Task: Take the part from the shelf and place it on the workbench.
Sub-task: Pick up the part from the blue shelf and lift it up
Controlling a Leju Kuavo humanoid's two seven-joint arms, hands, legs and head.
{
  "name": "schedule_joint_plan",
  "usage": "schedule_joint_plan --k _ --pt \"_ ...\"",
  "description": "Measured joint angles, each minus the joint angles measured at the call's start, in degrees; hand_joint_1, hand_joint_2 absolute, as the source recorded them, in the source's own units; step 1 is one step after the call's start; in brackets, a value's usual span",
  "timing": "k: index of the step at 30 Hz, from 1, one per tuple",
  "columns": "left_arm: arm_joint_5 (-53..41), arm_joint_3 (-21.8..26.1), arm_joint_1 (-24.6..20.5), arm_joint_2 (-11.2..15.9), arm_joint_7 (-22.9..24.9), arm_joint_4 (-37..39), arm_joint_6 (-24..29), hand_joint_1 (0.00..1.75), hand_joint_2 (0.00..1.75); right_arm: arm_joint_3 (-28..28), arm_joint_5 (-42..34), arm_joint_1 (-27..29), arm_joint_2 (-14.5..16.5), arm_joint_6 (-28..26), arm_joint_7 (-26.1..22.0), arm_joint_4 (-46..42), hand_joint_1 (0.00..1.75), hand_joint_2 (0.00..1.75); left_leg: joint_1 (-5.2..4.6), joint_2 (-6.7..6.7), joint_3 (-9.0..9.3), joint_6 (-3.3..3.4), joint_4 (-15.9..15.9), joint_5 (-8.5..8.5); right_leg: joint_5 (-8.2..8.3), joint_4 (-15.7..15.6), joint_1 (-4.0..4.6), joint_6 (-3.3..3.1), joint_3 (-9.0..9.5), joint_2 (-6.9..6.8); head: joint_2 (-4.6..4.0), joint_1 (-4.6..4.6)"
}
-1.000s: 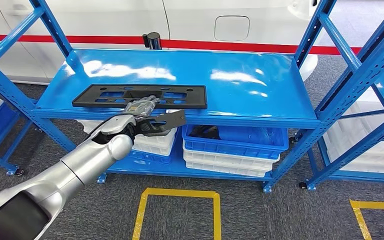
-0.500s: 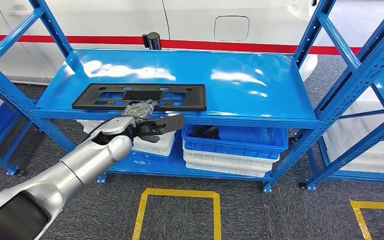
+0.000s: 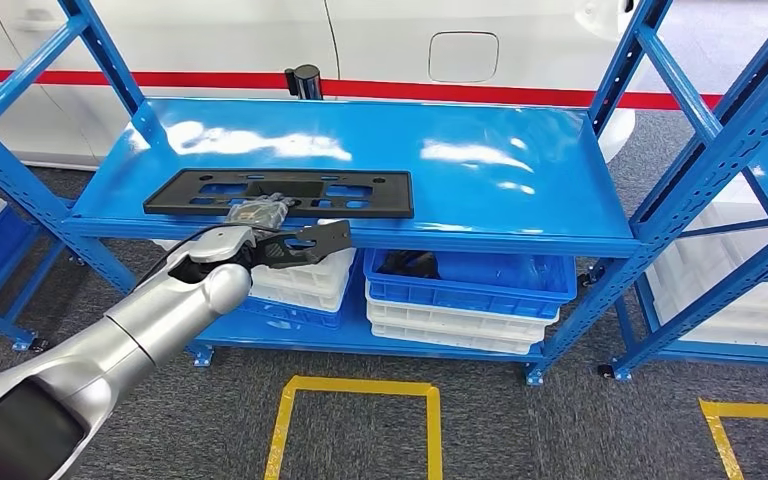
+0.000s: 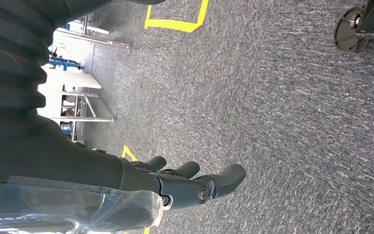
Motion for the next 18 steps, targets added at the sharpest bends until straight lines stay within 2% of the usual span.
schedule_joint_plan --k 6,13,18 --pt "-0.78 -0.21 -1.85 1.75 1.95 -1.08 -2.00 0.00 0.00 0.22 -0.23 0.00 -0.01 0.14 0.01 0.00 0.00 1.75 0.01 0.00 0.00 0.00 0.00 0.00 0.00 0.00 0.00 0.00 0.00 0.00 0.00 0.00" --pt "0.67 -0.35 -6.36 5.38 3.47 -3.13 -7.08 0.00 0.00 0.92 -0.28 0.02 0.11 0.15 0.10 0.00 0.00 1.75 0.03 0.00 0.00 -0.04 0.00 0.03 0.00 0.02 0.02 0.00 0.00 0.00 0.00 0.00" --pt "2.62 -0.29 -9.06 7.57 3.84 -4.97 -7.95 0.00 0.00 1.10 -0.52 0.03 0.45 0.22 0.09 0.00 0.00 1.75 0.03 0.00 0.00 -0.04 -0.01 0.03 0.00 0.02 0.02 -0.01 0.00 0.00 0.00 0.00"
